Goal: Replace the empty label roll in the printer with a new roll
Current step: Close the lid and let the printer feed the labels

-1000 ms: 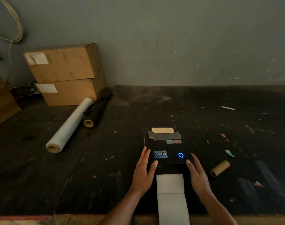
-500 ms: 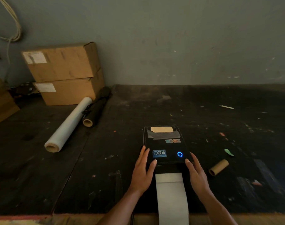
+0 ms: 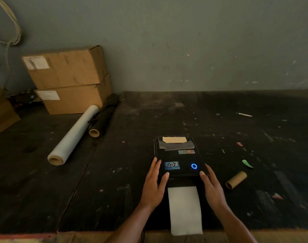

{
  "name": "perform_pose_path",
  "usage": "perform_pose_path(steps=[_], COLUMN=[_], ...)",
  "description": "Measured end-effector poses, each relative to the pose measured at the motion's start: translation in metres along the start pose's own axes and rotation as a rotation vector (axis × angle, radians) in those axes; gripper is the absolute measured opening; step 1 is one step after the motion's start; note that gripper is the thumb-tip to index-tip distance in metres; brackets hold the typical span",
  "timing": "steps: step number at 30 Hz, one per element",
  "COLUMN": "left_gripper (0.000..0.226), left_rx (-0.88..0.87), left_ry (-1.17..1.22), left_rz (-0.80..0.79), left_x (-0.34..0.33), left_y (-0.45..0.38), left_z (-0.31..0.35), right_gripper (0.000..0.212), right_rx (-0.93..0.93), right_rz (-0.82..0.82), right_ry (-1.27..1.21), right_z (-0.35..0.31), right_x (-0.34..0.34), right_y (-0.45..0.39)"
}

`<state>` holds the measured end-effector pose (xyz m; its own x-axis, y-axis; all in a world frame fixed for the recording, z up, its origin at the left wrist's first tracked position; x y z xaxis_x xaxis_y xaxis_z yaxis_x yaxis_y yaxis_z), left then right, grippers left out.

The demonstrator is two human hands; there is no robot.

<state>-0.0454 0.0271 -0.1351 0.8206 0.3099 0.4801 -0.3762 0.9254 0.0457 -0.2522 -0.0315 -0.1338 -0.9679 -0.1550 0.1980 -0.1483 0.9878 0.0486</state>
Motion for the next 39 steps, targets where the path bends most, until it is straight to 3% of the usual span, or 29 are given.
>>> perform_pose_path(steps=[39], left_gripper=[0.065], left_rx=[-0.017], left_ry=[0.002], left_rz=[0.000], left_x=[-0.0002], left_y=[-0.0036], left_z=[-0.0038], right_gripper=[0.056], right_rx=[0.012], right_rz=[0.034], right_ry=[-0.003], right_z=[-0.0007], right_x=[-0.0012], right_y=[-0.0002])
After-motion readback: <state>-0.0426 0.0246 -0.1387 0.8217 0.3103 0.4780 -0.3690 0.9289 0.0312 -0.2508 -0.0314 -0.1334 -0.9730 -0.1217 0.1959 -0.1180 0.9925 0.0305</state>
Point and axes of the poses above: each hand's wrist, its own y-axis away from the middle knuckle, its own x-axis out of the back of the hand, z = x × y, the point moved 5 cm from there along -y, towards the middle knuckle, and after that the axes turned 11 degrees about x, right-handed, at the moved point
